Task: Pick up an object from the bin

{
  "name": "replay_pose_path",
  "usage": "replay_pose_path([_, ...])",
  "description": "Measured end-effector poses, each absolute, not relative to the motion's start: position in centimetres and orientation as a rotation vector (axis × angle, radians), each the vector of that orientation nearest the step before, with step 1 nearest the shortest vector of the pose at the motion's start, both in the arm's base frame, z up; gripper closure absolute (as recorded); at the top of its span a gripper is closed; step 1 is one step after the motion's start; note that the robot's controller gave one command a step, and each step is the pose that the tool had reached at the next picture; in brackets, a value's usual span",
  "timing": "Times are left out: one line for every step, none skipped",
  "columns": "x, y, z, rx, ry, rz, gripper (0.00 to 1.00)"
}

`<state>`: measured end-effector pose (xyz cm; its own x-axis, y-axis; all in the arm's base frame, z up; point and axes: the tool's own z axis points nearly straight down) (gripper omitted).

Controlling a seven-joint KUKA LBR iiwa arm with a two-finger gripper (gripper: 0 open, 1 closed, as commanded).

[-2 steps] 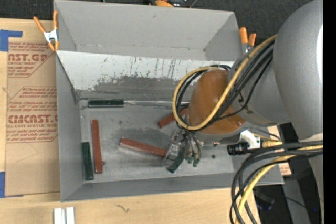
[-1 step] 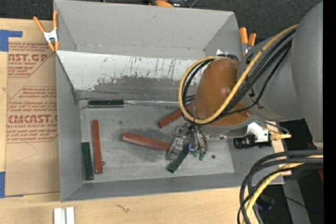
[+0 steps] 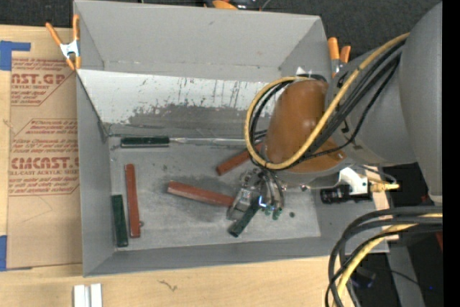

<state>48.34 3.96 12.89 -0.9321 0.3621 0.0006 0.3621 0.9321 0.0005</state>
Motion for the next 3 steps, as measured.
replay_pose_path([48.3, 4.0, 13.1, -0.578, -3.087, -0.001, 1.0])
replay_pose_path([48.4, 4.1, 16.7, -0.577, -3.091, -0.002, 1.0])
replay_pose_path([48.4, 4.1, 18.2, -0.577, -3.09, -0.002, 1.0])
